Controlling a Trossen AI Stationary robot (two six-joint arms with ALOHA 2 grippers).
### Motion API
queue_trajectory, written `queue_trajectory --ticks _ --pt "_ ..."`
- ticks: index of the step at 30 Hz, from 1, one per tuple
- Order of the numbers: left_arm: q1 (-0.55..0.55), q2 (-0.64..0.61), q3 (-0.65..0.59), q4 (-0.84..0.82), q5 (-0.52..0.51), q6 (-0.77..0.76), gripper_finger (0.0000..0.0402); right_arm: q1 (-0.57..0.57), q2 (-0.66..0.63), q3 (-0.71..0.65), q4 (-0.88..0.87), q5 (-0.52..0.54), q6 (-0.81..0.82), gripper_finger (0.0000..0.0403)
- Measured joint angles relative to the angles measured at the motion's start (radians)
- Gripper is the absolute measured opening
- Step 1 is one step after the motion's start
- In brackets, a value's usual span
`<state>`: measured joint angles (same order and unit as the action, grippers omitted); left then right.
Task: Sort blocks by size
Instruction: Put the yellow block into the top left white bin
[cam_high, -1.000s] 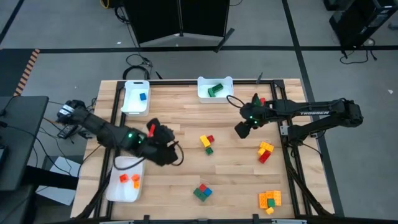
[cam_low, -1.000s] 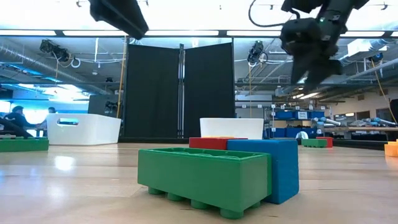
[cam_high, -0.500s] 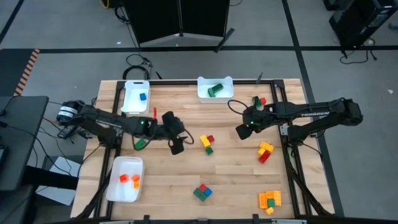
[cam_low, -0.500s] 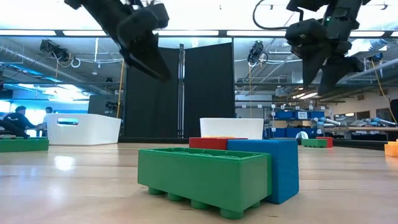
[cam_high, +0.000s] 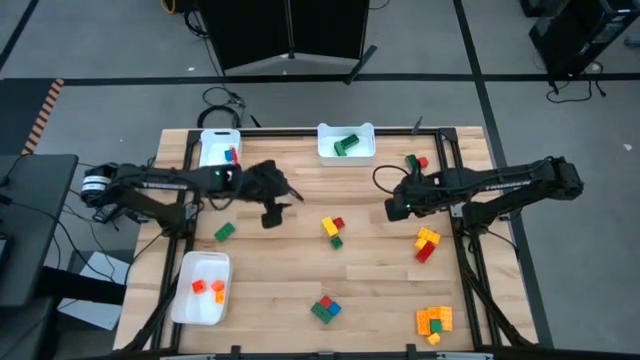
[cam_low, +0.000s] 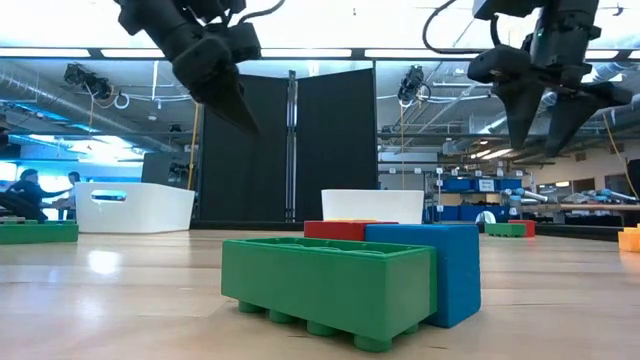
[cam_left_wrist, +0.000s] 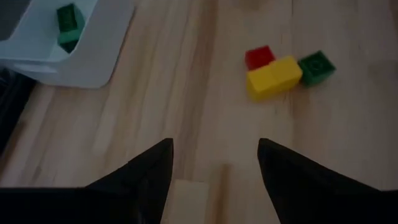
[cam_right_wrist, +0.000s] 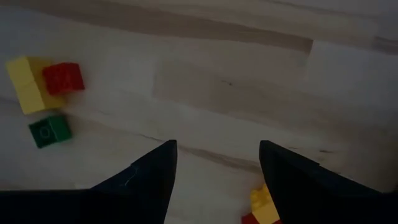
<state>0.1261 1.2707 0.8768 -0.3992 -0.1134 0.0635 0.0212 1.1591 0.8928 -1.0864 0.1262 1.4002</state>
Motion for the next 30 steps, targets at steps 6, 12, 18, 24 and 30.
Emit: queue_trajectory --ticks 6,12,18,24,30 --pt "0.104 -0.022 0.000 -0.021 0.145 0.114 0.0243 0.018 0.000 0.000 0.000 0.036 0.072 0.0240" --pt "0.122 0.012 0.001 0.034 0.147 0.198 0.0243 0.018 0.000 0.000 0.005 0.065 0.076 0.0240" --pt "0.121 0.027 0.001 0.093 0.133 0.278 0.0243 0.018 0.001 0.000 0.011 0.093 0.076 0.0240" --pt "0.101 0.049 0.002 0.208 0.115 0.300 0.0243 0.018 0.001 0.000 0.012 0.101 0.070 0.0240" --pt "0.087 0.047 0.002 0.260 0.119 0.199 0.0243 0.018 0.001 0.000 0.013 0.101 0.067 0.0240"
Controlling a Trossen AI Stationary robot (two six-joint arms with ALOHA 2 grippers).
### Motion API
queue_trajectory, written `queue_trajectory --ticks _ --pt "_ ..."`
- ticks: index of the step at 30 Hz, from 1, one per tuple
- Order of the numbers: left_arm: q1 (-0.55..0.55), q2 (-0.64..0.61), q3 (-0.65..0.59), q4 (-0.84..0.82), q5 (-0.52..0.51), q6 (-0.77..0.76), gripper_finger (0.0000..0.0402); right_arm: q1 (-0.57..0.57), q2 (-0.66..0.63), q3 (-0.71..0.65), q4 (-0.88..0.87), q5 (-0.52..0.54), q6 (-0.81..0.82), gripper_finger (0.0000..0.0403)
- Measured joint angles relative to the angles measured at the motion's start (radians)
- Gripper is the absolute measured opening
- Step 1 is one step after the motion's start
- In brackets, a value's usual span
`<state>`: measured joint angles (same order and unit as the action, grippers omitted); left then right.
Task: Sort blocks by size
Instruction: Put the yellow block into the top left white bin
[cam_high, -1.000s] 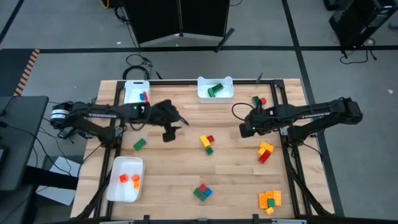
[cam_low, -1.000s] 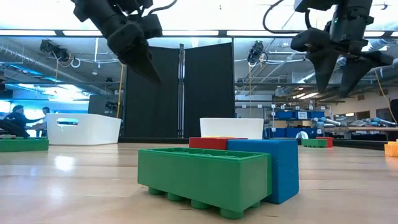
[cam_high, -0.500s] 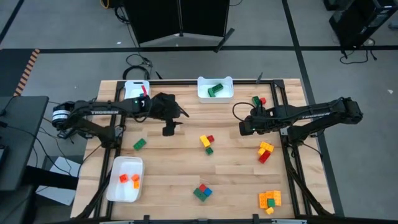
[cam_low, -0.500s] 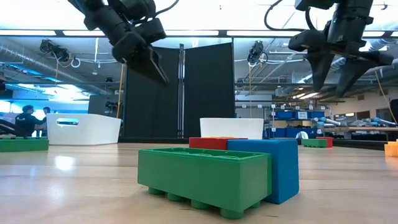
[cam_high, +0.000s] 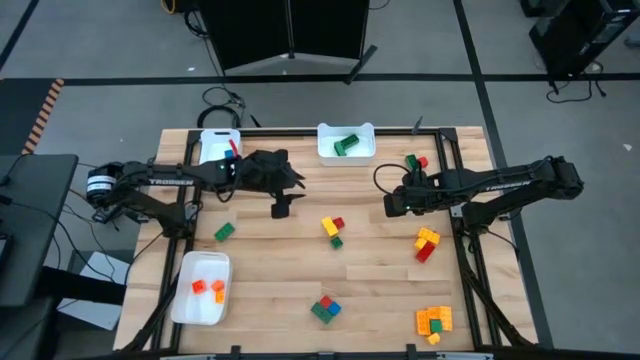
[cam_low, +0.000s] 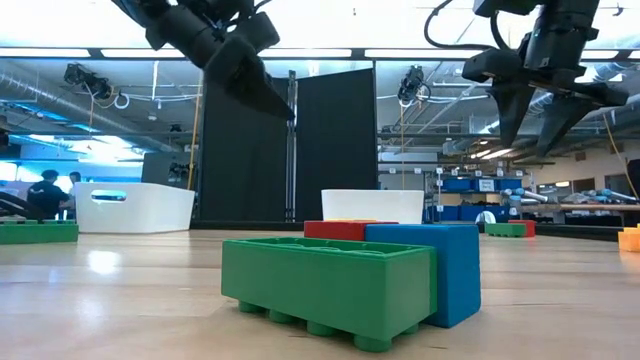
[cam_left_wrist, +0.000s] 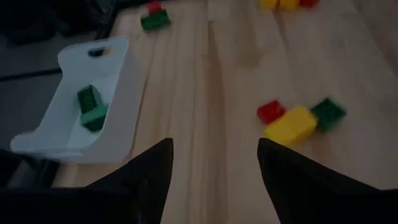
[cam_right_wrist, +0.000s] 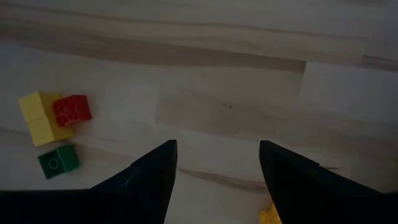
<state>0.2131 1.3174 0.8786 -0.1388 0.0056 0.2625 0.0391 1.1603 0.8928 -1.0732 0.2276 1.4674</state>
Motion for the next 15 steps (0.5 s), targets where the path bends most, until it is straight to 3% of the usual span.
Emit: queue_trajectory --ticks 6,15 --pt "0.001 0.000 0.000 -0.015 -0.043 -0.034 0.0254 0.000 0.000 0.000 0.002 0.000 -0.008 0.0240" --pt "-0.006 0.000 0.000 -0.006 -0.086 -0.035 0.0335 0.000 0.000 0.000 0.002 0.000 -0.029 0.0240"
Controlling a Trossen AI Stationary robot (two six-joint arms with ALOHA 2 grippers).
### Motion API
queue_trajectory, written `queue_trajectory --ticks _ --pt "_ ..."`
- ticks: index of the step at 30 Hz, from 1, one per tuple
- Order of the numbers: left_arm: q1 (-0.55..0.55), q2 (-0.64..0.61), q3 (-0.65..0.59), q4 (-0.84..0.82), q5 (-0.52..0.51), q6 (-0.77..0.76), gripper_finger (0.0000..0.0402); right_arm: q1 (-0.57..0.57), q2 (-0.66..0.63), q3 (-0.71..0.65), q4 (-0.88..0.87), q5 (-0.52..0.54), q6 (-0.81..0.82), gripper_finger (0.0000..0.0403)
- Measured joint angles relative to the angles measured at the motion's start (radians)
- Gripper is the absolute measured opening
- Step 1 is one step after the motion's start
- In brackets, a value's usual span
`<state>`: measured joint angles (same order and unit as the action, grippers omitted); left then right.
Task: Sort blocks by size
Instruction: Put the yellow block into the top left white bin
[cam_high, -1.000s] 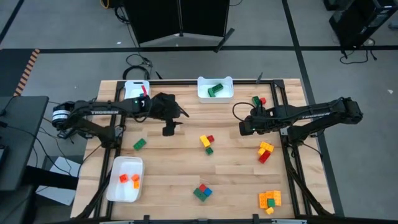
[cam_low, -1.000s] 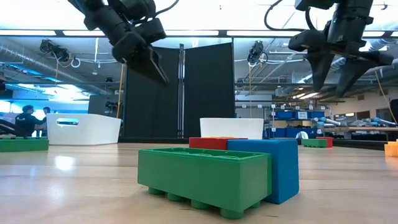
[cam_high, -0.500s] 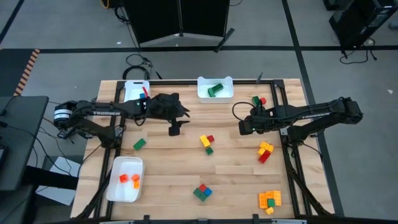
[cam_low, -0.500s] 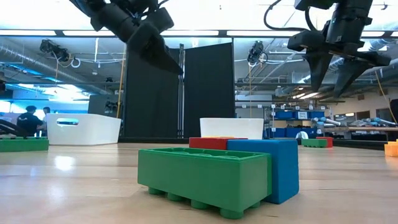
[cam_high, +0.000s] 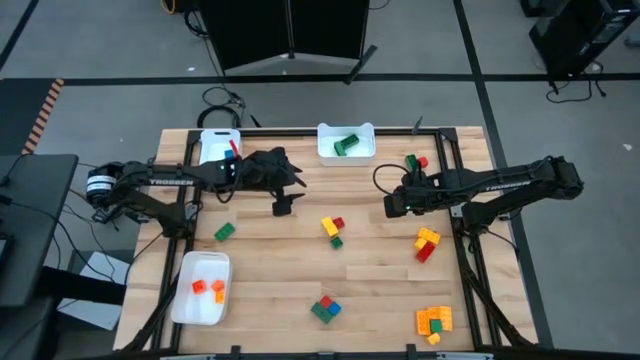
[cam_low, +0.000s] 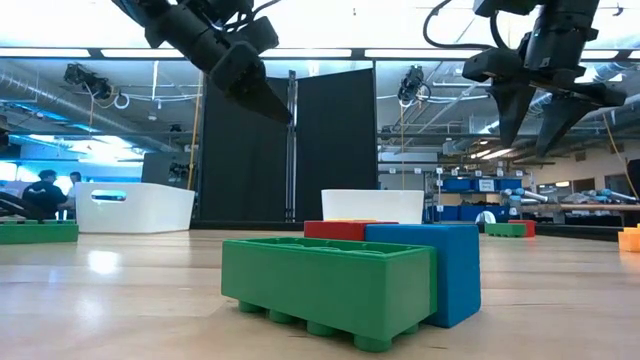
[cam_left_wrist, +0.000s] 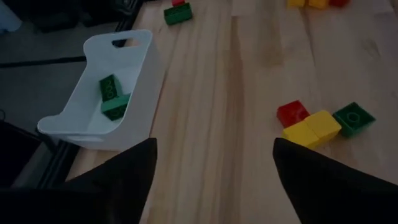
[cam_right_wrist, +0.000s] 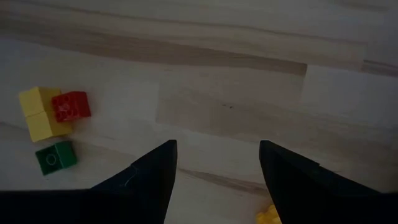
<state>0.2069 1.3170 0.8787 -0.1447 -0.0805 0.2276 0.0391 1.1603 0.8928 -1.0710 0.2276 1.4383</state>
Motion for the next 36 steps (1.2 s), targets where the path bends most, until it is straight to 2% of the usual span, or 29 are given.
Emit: queue_trajectory --ticks 5,10,12,17,24,32,36 --pt "0.000 0.000 0.000 0.011 0.000 -0.020 0.0356 0.000 0.000 0.000 0.000 0.007 -0.001 0.0240" --pt "0.001 0.015 0.000 0.087 -0.020 -0.272 0.0356 0.000 0.000 0.000 0.000 0.014 -0.001 0.0240" --pt "0.010 0.024 0.000 0.105 0.008 -0.280 0.0354 0.000 0.000 0.000 0.000 0.014 -0.001 0.0240" --pt "0.016 0.074 0.010 0.128 0.190 -0.177 0.0348 0.001 0.000 -0.001 0.009 0.021 -0.026 0.0240" --pt "0.016 0.225 0.111 0.068 0.362 0.058 0.0336 0.001 0.000 -0.001 0.055 0.026 -0.027 0.0240" --pt "0.015 0.404 0.262 -0.146 0.389 0.368 0.0333 0.002 0.000 -0.001 0.069 0.026 -0.027 0.0240" --pt "0.015 0.505 0.353 -0.216 0.390 0.435 0.0333 0.002 0.000 -0.001 0.074 0.026 -0.027 0.0240"
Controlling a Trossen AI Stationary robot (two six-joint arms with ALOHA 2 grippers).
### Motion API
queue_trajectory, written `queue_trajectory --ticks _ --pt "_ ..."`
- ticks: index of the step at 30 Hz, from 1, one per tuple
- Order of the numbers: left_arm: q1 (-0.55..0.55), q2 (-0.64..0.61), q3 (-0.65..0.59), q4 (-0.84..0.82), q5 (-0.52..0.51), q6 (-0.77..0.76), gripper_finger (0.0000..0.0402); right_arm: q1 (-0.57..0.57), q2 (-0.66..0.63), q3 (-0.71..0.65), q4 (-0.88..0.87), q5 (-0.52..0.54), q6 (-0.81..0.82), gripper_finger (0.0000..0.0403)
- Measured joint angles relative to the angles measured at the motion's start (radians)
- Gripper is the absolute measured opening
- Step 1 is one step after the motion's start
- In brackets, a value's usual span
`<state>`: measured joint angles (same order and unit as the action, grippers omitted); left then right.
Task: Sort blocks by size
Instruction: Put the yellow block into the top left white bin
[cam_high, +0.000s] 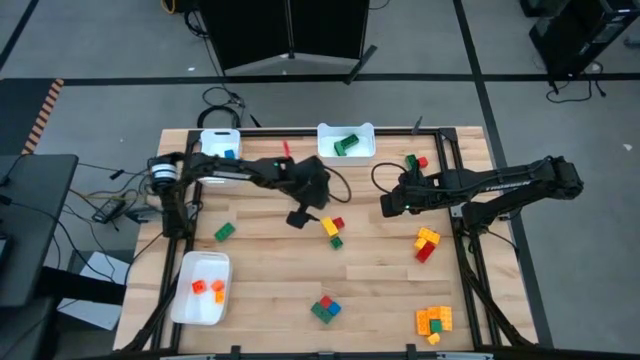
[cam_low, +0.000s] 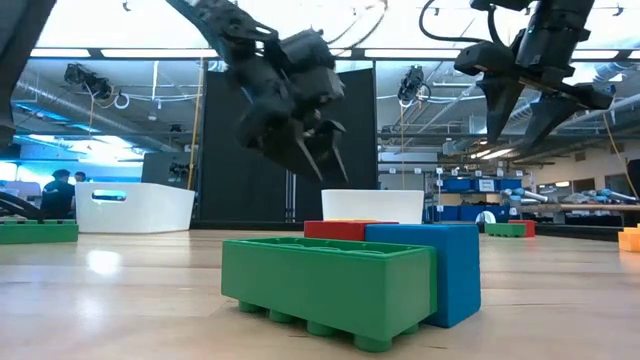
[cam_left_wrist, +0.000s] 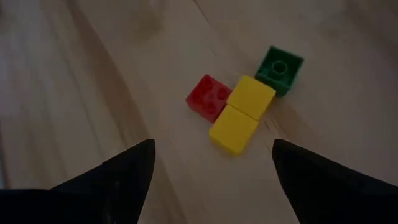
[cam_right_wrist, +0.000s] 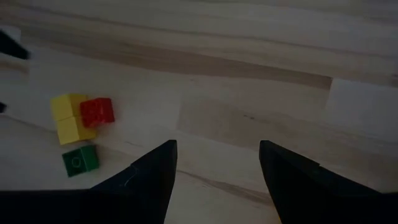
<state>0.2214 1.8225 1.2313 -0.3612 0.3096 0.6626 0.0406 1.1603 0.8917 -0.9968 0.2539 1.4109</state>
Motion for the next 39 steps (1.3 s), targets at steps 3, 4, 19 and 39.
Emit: queue_trajectory --ticks 3,4,19,39 --pt "-0.001 0.074 0.073 -0.058 0.000 0.014 0.0333 0.000 0.000 0.000 0.001 0.000 0.000 0.0240" --pt "-0.001 0.095 0.099 -0.083 0.000 0.014 0.0333 0.000 0.000 0.000 0.001 0.000 0.000 0.0240" --pt "-0.060 0.230 0.242 -0.242 -0.055 0.251 0.0332 0.034 0.000 0.000 0.001 0.000 0.003 0.0240" --pt "-0.089 0.282 0.241 -0.233 -0.095 0.246 0.0251 0.039 0.000 0.000 0.000 0.017 0.002 0.0240"
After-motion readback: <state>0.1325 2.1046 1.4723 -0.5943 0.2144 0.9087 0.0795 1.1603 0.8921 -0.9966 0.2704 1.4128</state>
